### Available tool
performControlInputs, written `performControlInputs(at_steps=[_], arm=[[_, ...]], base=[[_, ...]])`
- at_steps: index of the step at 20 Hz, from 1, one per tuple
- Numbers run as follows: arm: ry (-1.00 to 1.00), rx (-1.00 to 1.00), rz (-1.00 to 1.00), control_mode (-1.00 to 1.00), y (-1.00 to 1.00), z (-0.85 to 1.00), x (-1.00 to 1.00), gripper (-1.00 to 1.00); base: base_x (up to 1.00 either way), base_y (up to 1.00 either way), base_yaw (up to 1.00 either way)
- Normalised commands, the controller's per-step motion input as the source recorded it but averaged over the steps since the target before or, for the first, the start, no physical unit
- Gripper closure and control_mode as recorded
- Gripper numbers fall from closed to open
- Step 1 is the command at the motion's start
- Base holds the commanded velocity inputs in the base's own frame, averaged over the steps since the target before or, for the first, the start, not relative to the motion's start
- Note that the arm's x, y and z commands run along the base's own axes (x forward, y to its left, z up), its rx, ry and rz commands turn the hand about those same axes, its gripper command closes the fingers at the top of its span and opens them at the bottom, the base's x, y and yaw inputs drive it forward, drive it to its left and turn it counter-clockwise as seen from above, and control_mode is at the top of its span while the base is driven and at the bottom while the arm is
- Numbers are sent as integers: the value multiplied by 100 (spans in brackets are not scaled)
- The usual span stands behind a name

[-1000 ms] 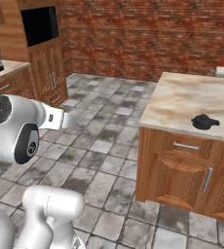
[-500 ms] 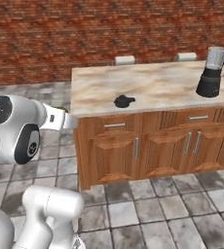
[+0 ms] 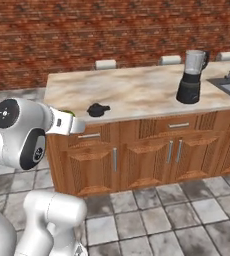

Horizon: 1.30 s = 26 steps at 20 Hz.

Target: Grab the onion and lime from the fridge, place them in the blender, close the lid, and turn on the blender to create a marinade.

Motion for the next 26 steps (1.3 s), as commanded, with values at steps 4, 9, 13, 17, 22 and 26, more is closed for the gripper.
performControlInputs(at_steps=[4,9,13,17,22,26], arm=[[0,0,0,100,0,0,0,100],[0,0,0,100,0,0,0,100],[0,0,0,100,0,0,0,100],[0,0,0,100,0,0,0,100],[0,0,0,100,0,0,0,100],[0,0,0,100,0,0,0,100]], base=[[100,-89,9],[100,-73,13],[100,-9,12],[100,-34,9],[92,-93,11],[71,-100,12]])
